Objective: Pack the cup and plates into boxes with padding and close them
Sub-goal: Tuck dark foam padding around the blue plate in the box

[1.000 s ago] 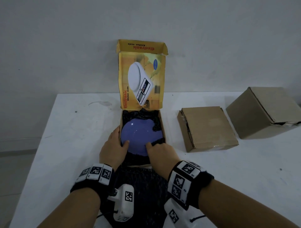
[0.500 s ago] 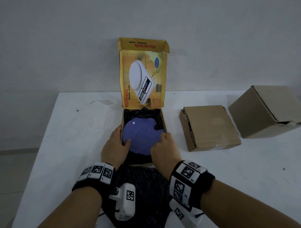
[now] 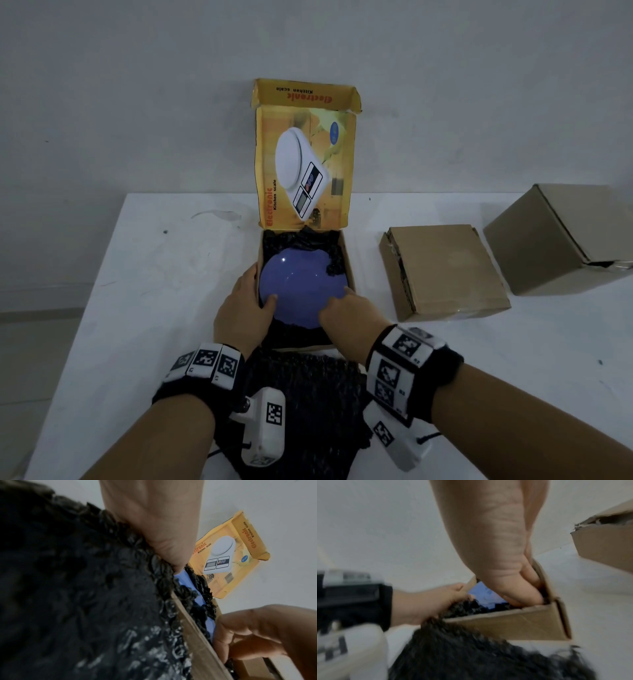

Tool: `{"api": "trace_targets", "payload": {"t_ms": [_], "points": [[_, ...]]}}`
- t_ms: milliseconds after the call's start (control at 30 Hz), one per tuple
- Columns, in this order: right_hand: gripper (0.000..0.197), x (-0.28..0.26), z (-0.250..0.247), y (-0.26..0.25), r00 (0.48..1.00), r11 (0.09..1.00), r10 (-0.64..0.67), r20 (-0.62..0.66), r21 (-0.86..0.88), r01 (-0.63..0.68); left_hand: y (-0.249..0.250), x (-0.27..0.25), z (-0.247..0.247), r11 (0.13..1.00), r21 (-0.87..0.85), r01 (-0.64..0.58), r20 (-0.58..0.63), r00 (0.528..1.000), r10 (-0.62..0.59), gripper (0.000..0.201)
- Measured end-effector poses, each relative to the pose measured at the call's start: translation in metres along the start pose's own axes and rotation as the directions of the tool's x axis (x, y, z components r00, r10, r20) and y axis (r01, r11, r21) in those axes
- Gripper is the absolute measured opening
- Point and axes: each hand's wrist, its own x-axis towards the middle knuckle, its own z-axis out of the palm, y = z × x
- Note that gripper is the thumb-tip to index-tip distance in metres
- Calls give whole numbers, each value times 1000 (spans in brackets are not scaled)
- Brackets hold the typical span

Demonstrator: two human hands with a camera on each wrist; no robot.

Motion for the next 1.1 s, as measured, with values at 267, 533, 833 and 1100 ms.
{"api": "trace_targets", "payload": {"t_ms": [267, 533, 833, 1100], "points": [[23, 4, 6, 16, 998, 999, -53, -20, 7, 53, 5, -2, -2, 1000, 18, 13, 0, 1000, -13, 67], [20, 5, 18, 18, 987, 998, -50, -154, 26, 55, 8, -2, -5, 1000, 1, 6, 9, 1000, -6, 65], [12, -26, 41, -5, 789, 915, -31, -614, 299, 269, 0, -1, -33, 981, -190, 41, 253, 967, 9, 61], [51, -40, 83, -47, 888, 917, -264, -378, 187, 352, -10, -9, -31, 957, -284, 62, 275, 961, 20, 55]]}}
